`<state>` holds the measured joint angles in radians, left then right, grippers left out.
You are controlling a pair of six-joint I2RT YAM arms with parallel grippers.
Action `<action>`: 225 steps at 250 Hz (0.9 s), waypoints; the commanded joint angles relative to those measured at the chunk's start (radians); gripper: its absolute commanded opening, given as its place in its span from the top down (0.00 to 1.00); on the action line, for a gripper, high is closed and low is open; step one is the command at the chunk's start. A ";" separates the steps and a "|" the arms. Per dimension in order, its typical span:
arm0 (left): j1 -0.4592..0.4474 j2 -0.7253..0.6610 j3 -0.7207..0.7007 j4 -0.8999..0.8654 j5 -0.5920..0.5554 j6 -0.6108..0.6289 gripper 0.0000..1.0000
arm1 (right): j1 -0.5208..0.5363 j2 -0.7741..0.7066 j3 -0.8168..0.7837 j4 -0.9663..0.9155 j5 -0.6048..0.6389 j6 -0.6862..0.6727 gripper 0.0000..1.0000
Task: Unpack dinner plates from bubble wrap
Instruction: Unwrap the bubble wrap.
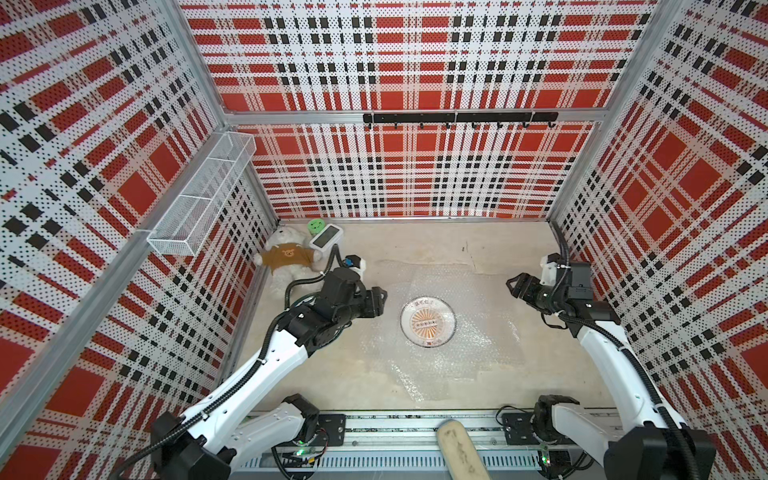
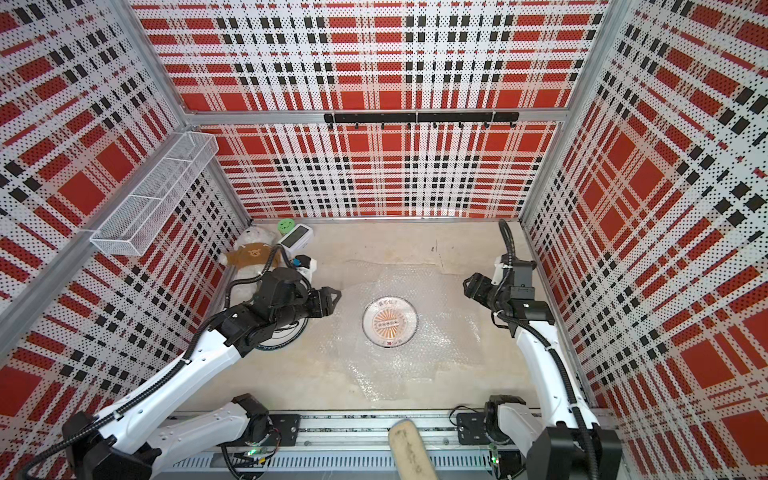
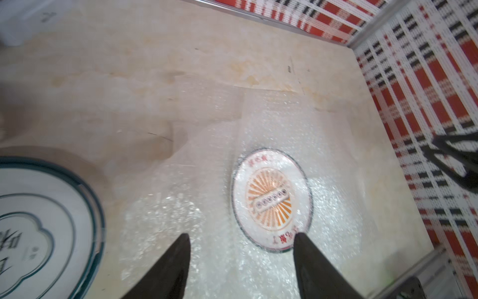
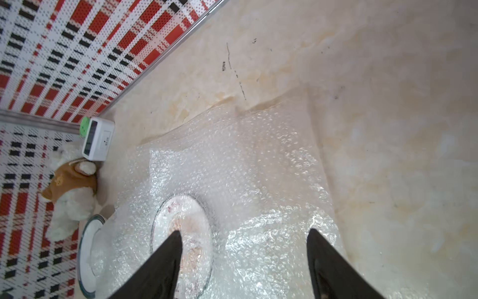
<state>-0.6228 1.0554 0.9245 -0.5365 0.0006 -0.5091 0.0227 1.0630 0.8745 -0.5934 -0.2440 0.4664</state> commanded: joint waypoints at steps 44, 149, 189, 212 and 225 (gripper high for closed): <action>-0.078 0.239 -0.097 0.193 0.171 -0.064 0.30 | 0.370 0.207 0.007 -0.004 0.177 0.021 0.15; 0.016 0.336 -0.323 0.400 0.277 -0.147 0.33 | 0.629 0.499 0.086 0.086 0.210 0.083 0.12; 0.031 0.314 -0.393 0.437 0.287 -0.159 0.29 | 0.679 0.555 0.153 0.026 0.287 0.074 0.12; 0.040 0.304 -0.427 0.464 0.300 -0.167 0.25 | 0.698 0.588 0.195 -0.021 0.343 0.067 0.12; 0.047 0.298 -0.446 0.481 0.305 -0.175 0.22 | 0.704 0.604 0.208 -0.034 0.362 0.066 0.12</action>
<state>-0.5934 1.3716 0.5247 -0.0887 0.2920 -0.6537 0.7097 1.6321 1.0359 -0.5781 0.0242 0.5339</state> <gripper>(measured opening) 0.756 0.881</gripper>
